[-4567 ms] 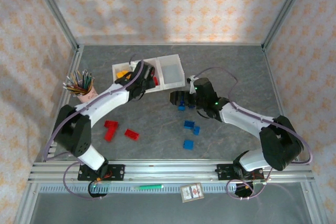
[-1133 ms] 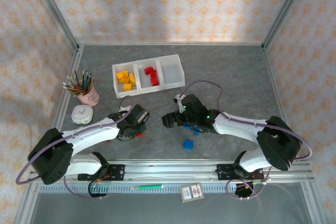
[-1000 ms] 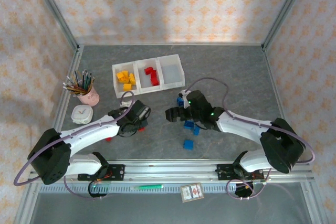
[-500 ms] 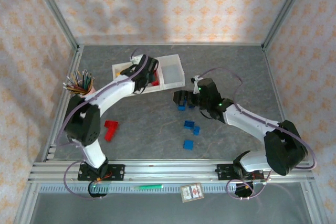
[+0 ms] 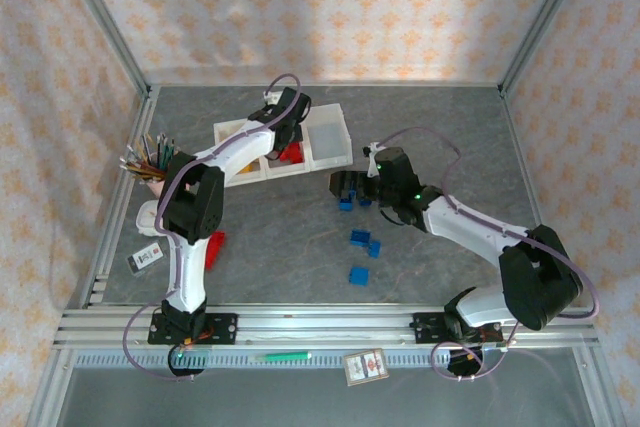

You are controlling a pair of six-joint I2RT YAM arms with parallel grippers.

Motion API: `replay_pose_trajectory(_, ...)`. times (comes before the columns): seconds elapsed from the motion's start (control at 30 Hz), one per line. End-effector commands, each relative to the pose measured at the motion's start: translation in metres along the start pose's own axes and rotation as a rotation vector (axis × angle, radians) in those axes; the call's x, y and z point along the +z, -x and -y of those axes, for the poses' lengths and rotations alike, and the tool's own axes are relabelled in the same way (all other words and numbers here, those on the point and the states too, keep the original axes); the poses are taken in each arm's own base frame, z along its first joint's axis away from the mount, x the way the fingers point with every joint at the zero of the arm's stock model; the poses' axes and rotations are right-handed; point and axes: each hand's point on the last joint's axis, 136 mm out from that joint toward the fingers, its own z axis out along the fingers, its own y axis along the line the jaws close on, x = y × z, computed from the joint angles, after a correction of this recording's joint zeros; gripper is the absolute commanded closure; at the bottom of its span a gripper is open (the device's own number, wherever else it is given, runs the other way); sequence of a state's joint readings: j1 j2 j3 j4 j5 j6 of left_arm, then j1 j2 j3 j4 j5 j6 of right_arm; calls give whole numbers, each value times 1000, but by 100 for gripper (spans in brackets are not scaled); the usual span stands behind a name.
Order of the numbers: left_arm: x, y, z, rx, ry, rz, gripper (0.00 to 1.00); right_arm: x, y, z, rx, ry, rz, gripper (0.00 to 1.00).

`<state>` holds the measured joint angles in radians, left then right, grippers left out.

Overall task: Sort the legos into containers by color
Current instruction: Place the lego in the container, then pick up the lego from the middle-left of the table.

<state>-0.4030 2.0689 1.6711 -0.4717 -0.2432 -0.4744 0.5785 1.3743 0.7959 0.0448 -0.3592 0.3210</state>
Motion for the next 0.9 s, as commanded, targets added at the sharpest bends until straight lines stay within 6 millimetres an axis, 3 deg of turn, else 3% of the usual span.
replay_pose_trajectory(0.0,-23,18,0,8,-30,21,48,-3,19,-9,-21,15,41,0)
replay_pose_trajectory(0.17,-50,8,-5,-5,-100,0,46,-6,19,-17,-51,52,25,0)
replay_pose_trajectory(0.3,-81,-8,-25,-15,-131,-8,44,-6,12,-27,-80,85,4,0)
replay_pose_trajectory(0.57,-119,-72,-95,-49,-15,-83,34,-2,-22,-52,-185,109,-52,0)
replay_pose_trajectory(0.73,-128,-111,-133,-102,91,-134,24,9,-53,-59,-216,127,-107,0)
replay_pose_trajectory(0.87,-129,-138,-160,-152,184,-167,15,13,-66,-63,-216,143,-129,0)
